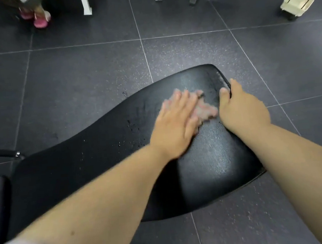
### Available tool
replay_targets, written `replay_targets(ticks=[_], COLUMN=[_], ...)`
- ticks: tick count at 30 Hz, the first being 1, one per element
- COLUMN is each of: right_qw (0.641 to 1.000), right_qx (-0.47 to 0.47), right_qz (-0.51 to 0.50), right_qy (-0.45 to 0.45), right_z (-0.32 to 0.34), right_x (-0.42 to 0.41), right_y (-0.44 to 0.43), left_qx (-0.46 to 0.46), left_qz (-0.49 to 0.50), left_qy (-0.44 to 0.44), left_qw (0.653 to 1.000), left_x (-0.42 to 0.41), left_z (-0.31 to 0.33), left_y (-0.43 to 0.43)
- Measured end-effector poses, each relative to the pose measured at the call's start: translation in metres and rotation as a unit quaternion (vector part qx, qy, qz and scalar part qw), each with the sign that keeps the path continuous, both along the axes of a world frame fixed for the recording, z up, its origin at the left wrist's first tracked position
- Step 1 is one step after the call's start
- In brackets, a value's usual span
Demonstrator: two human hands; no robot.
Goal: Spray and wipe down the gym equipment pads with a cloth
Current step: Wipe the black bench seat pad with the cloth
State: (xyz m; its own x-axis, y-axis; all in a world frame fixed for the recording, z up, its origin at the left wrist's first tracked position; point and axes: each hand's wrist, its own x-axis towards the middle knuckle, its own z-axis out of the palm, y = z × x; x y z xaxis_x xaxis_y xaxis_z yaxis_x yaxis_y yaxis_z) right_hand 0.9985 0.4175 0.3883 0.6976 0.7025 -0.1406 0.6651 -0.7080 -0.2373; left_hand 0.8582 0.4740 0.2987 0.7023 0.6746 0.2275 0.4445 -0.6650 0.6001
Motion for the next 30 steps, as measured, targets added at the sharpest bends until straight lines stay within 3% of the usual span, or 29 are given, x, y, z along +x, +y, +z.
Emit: replay_targets(ticks=[4,7,11,14,17,19,21,23,26,30], right_qw=[0.999,0.999,0.999,0.999,0.999,0.999,0.999,0.999,0.999,0.997], right_qx=[0.013,0.008,0.000,0.000,0.005,0.009,0.006,0.008,0.015,0.010], right_qz=[-0.029,-0.028,-0.030,-0.033,-0.039,-0.038,-0.040,-0.042,-0.034,-0.021], right_qy=[-0.041,-0.044,-0.033,-0.013,-0.011,-0.020,-0.026,-0.021,-0.005,0.079], right_z=[-0.009,-0.015,-0.010,-0.008,-0.009,-0.012,-0.013,-0.013,-0.012,-0.005], right_x=[0.003,0.003,0.004,0.003,0.003,0.004,0.005,0.004,0.006,0.012], right_y=[0.004,0.004,0.004,0.005,0.005,0.005,0.005,0.006,0.005,0.004], left_qx=[-0.080,-0.051,0.018,0.025,-0.012,-0.083,-0.123,-0.072,0.028,-0.014], left_qz=[0.137,0.133,-0.034,-0.116,0.010,0.137,0.199,0.152,-0.013,-0.033], left_qy=[0.049,0.010,0.018,0.034,0.033,0.042,0.043,0.010,0.013,0.064], left_qw=[0.986,0.990,0.999,0.992,0.999,0.986,0.971,0.986,0.999,0.997], left_x=[0.032,0.032,-0.040,-0.065,-0.012,0.027,0.044,0.032,-0.026,-0.063], left_z=[-0.005,-0.011,-0.016,-0.028,-0.017,-0.008,0.000,0.003,-0.004,-0.022], left_y=[0.111,0.085,-0.063,-0.040,0.042,0.088,0.089,0.040,-0.075,-0.109])
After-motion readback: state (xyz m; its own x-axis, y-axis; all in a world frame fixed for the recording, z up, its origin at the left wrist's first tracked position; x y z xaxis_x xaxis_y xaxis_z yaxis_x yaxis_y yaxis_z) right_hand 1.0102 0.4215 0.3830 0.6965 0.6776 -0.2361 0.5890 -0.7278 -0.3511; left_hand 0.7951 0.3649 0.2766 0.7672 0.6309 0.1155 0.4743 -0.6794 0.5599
